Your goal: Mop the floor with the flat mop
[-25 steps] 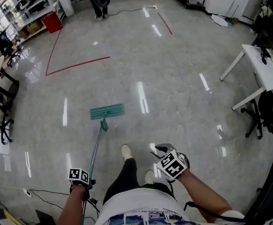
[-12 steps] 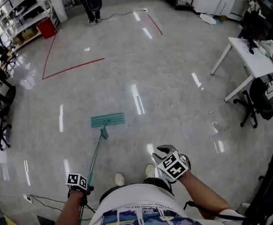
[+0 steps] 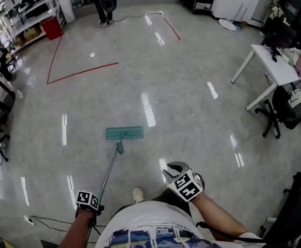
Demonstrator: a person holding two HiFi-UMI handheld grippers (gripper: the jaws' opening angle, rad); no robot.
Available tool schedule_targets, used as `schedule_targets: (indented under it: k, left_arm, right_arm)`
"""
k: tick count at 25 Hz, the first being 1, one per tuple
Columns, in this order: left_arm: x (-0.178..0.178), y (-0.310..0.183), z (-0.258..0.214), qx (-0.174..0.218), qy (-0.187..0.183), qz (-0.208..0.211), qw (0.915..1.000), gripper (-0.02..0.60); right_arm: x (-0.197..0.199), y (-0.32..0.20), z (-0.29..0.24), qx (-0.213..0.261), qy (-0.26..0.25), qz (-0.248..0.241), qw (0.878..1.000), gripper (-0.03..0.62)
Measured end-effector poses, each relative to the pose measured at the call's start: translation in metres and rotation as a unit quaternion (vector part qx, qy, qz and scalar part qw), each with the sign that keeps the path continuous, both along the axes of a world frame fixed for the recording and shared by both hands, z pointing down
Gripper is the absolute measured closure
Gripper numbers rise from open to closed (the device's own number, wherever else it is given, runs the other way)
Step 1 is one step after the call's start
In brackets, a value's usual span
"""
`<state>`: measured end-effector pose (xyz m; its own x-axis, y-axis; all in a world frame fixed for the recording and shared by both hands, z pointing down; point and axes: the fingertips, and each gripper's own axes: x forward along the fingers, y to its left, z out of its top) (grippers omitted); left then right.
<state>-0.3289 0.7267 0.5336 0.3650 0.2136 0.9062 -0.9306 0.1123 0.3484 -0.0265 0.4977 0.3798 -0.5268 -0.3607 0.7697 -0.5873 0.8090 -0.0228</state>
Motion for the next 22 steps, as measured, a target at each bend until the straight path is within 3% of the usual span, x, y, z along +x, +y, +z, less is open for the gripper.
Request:
schedule_targets:
  k: [15,22]
  left_arm:
    - [-0.024,0.029,0.022,-0.022,0.005,0.020,0.9996,0.520]
    - [-0.017,0.036,0.029,-0.029,0.010,0.026,0.9992,0.520]
  right_arm:
    - [-0.022,0.025,-0.001,-0.001,0.023,0.008,1.000,0.490]
    - [-0.018,0.036,0.001,-0.005,0.030,0.010,0.999,0.490]
